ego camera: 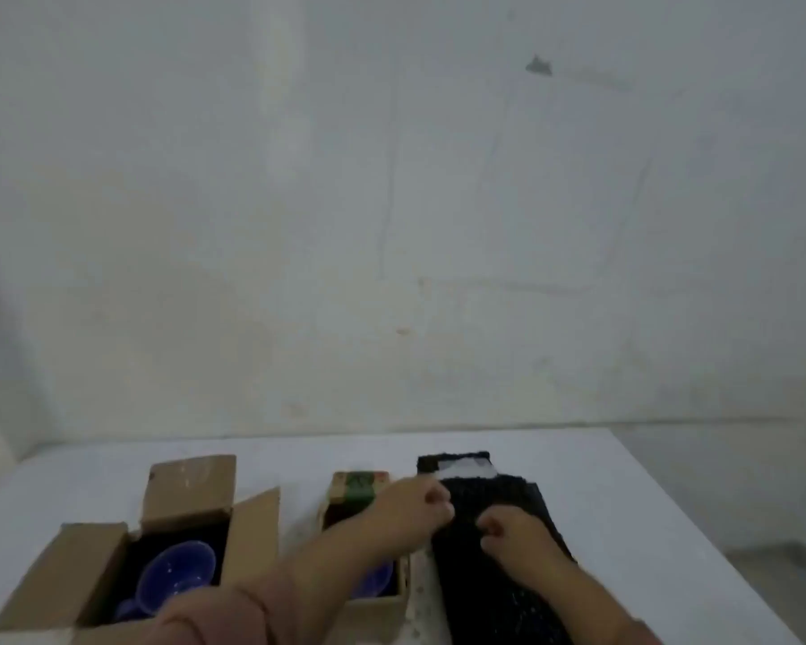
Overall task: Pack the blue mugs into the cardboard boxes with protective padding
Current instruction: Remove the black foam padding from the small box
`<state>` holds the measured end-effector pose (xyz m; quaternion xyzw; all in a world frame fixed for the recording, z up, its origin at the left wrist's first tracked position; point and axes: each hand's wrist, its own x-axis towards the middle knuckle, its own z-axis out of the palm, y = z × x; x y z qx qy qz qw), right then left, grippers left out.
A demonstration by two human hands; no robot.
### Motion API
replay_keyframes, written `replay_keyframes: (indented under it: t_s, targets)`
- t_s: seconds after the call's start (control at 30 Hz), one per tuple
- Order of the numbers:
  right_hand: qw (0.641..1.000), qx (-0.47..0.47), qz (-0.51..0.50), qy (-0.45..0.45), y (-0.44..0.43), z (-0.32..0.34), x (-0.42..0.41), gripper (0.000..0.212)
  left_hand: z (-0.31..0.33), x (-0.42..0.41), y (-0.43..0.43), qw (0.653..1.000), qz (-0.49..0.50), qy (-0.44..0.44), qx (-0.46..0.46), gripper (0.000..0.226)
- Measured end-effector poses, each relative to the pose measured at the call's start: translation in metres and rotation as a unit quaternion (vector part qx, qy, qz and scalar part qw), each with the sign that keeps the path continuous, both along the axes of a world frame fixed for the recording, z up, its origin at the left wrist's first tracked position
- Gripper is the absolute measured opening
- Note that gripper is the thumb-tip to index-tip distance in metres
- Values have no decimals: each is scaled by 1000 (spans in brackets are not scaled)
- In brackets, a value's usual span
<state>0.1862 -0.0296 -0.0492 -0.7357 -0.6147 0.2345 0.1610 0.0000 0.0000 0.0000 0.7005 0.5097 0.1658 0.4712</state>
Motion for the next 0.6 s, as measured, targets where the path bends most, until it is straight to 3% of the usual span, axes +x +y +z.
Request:
replay_keyframes:
  t_s: [0.1,0.17,0.37,0.6]
  targets:
    - [993,-99,7,-63,-22,-46,13,48,-45,25,-13,976,6,-9,-215,36]
    - [986,-144,21,-82,-34,-68,15,58,-70,37,-20,952,39,-15,-304,44]
    - [986,-124,47,-98,-44,-95,16,63,-89,69,-22,893,218,-64,-389,35]
    - [987,-121,49,-90,-39,-102,23,62,-90,84,-16,854,278,-111,-426,30]
